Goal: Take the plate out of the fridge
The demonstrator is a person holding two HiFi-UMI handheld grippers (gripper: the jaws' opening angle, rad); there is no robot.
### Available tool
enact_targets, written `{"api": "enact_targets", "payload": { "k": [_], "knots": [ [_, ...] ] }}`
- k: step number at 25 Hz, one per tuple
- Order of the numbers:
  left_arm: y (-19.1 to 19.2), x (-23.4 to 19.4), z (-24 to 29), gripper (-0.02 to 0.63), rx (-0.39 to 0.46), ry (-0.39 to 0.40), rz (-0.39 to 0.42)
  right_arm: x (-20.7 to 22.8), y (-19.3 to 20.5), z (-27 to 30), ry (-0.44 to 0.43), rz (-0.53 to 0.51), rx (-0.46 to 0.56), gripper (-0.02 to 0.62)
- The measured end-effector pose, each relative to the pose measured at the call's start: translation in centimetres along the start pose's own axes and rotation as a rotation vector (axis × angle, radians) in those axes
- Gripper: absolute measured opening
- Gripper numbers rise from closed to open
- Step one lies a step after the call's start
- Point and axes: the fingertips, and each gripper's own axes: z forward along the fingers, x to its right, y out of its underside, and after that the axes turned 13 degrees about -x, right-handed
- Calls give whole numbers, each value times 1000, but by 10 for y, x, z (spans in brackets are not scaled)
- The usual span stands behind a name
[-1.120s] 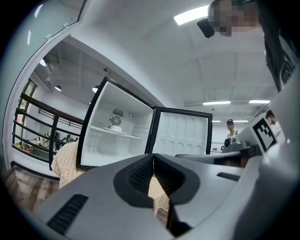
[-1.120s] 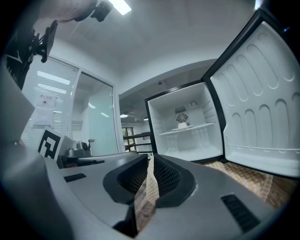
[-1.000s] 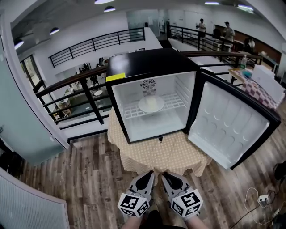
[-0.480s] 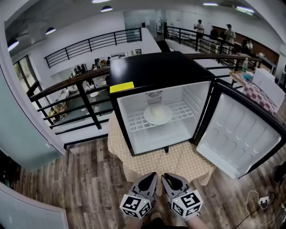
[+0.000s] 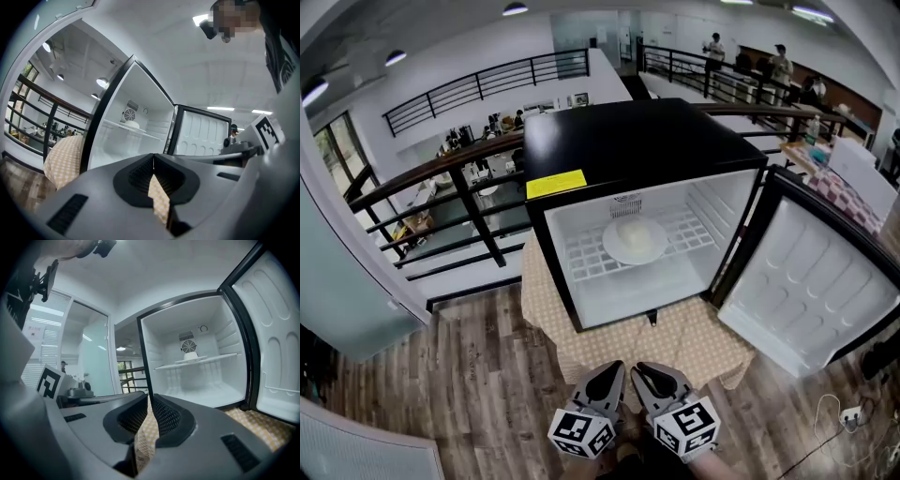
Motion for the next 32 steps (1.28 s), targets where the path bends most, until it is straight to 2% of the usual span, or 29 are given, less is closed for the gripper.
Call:
{"api": "enact_targets", "payload": {
  "k": [9,16,26,32],
  "knots": [
    [-17,-33,20,11,5,-39,8,12,-23,41,-47,-6,13,57],
    [-40,-43,55,11,27,-35,21,45,-49,56,-34,0,36,57],
    [-58,-41,100,11,41,4,56,97,-68,66,0,102,51,57],
    [-65,-38,118,11,44,23,83,125,-89,73,-4,245,74,57]
  ]
}}
